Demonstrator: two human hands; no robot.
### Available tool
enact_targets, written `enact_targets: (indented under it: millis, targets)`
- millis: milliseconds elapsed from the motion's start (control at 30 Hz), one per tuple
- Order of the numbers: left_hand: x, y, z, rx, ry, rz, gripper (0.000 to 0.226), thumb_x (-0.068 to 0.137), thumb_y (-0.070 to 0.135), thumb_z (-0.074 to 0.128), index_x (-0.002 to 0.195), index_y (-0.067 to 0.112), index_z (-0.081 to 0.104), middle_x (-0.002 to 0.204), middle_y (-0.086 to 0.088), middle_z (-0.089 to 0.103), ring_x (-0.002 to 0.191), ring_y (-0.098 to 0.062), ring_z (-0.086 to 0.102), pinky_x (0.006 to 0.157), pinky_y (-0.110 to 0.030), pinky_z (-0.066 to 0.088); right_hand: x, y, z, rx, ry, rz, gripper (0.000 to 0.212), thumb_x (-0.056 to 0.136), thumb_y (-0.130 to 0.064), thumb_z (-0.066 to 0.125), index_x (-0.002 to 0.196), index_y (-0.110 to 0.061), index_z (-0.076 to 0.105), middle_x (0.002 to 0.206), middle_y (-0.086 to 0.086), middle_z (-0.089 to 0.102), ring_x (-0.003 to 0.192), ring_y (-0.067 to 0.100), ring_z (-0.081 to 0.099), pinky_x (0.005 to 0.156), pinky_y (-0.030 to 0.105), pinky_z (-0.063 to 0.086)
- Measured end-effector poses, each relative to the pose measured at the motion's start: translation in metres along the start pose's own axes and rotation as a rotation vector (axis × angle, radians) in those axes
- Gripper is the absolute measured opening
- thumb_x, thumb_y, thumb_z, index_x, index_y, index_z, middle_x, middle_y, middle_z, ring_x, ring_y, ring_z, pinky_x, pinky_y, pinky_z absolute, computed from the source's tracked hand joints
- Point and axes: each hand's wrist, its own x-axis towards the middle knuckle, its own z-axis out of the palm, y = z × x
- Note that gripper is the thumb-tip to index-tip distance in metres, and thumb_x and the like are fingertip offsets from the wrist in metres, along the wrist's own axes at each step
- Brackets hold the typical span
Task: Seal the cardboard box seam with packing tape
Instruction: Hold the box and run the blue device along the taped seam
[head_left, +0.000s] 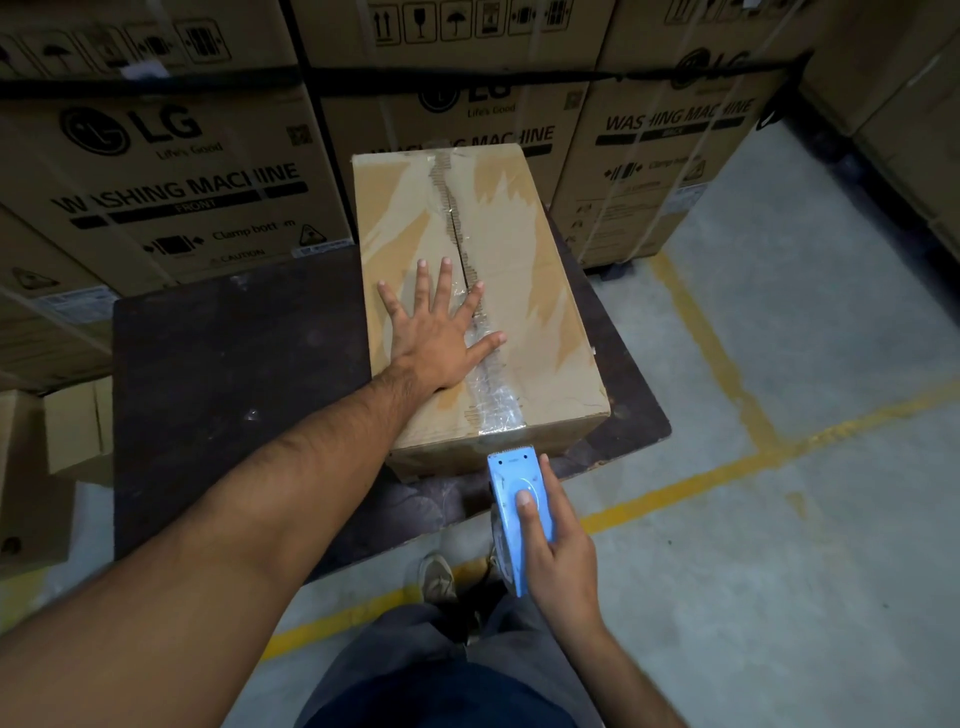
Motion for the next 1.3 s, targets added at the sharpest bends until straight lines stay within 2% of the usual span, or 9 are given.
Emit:
enact_targets:
  millis: [100,233,500,633,767,1000,1100,1233,1300]
  targets:
    - [-0.001,-0.001,-0.001,-0.003,-0.001,-0.004,0.095,0.087,0.092,0.003,0.167,0.04,0.001,0.177,-0.011,-0.019,0.162,-0.042,-0.021,0.115,-0.086,-0.006,0.001,0.002,0.002,0.037,0.006,-0.016,0.055,0.102,-0.051,0.056,0.155,-0.042,0.048,0.104,-0.052,0.058,0.1,-0.03,0.057,0.079,0.0,0.045]
    - [0.0,-0.001,-0.006,-0.063,-0.047,-0.051,0.105,0.08,0.099,0.008,0.167,0.04,0.004,0.176,-0.011,-0.022,0.16,-0.04,-0.026,0.118,-0.081,-0.012,0.0,0.006,0.006,0.07,0.007,-0.019,0.055,0.102,-0.047,0.057,0.155,-0.036,0.05,0.113,-0.042,0.058,0.101,-0.03,0.057,0.077,-0.001,0.045]
    - [-0.036,-0.002,-0.025,-0.328,-0.134,-0.057,0.126,0.073,0.105,0.017,0.167,0.026,-0.012,0.169,-0.005,-0.04,0.152,-0.029,-0.044,0.125,-0.065,-0.02,-0.001,0.004,-0.001,0.094,0.051,-0.047,0.049,0.1,-0.053,0.056,0.148,-0.052,0.046,0.104,-0.052,0.061,0.104,-0.028,0.057,0.084,0.008,0.051]
    - [-0.083,0.003,-0.017,-0.294,-0.137,0.114,0.129,0.068,0.107,0.028,0.162,0.037,-0.025,0.167,-0.002,-0.044,0.151,-0.029,-0.047,0.124,-0.07,-0.018,0.005,0.007,-0.006,0.085,0.086,-0.081,0.049,0.103,-0.047,0.058,0.151,-0.042,0.053,0.105,-0.065,0.052,0.105,-0.032,0.053,0.082,-0.001,0.043]
    - [-0.096,0.013,-0.002,-0.176,-0.095,0.147,0.135,0.066,0.106,0.035,0.16,0.034,-0.03,0.167,-0.005,-0.045,0.151,-0.032,-0.047,0.119,-0.08,-0.012,0.005,0.007,-0.01,0.107,0.1,-0.07,0.048,0.101,-0.055,0.057,0.149,-0.05,0.052,0.11,-0.063,0.053,0.112,-0.03,0.053,0.085,0.002,0.044]
    - [-0.099,0.021,0.004,-0.094,-0.049,0.128,0.137,0.069,0.102,0.039,0.16,0.028,-0.032,0.168,-0.009,-0.043,0.154,-0.037,-0.041,0.115,-0.086,-0.004,0.0,0.011,-0.012,0.08,0.088,-0.036,0.054,0.1,-0.056,0.055,0.153,-0.045,0.05,0.134,-0.03,0.06,0.111,-0.033,0.049,0.087,0.0,0.044]
    - [-0.099,0.022,0.003,-0.068,-0.06,0.121,0.141,0.068,0.101,0.045,0.159,0.027,-0.034,0.168,-0.011,-0.043,0.155,-0.039,-0.039,0.114,-0.088,-0.003,0.0,0.011,-0.008,0.073,0.097,-0.031,0.054,0.099,-0.059,0.055,0.151,-0.047,0.051,0.128,-0.043,0.057,0.112,-0.03,0.051,0.098,0.017,0.048]
    - [-0.102,0.025,0.001,-0.043,-0.081,0.103,0.148,0.067,0.099,0.053,0.158,0.023,-0.035,0.167,-0.012,-0.045,0.154,-0.04,-0.04,0.113,-0.089,-0.003,0.002,0.006,-0.004,0.048,0.088,-0.056,0.054,0.098,-0.058,0.054,0.151,-0.047,0.051,0.105,-0.063,0.054,0.105,-0.031,0.053,0.086,0.005,0.044]
    - [-0.103,0.025,0.001,-0.032,-0.089,0.099,0.151,0.067,0.096,0.058,0.158,0.02,-0.035,0.166,-0.012,-0.045,0.154,-0.039,-0.04,0.113,-0.088,-0.003,0.002,0.002,-0.003,0.036,0.085,-0.083,0.053,0.099,-0.055,0.055,0.151,-0.046,0.051,0.104,-0.068,0.049,0.103,-0.034,0.052,0.089,0.011,0.044]
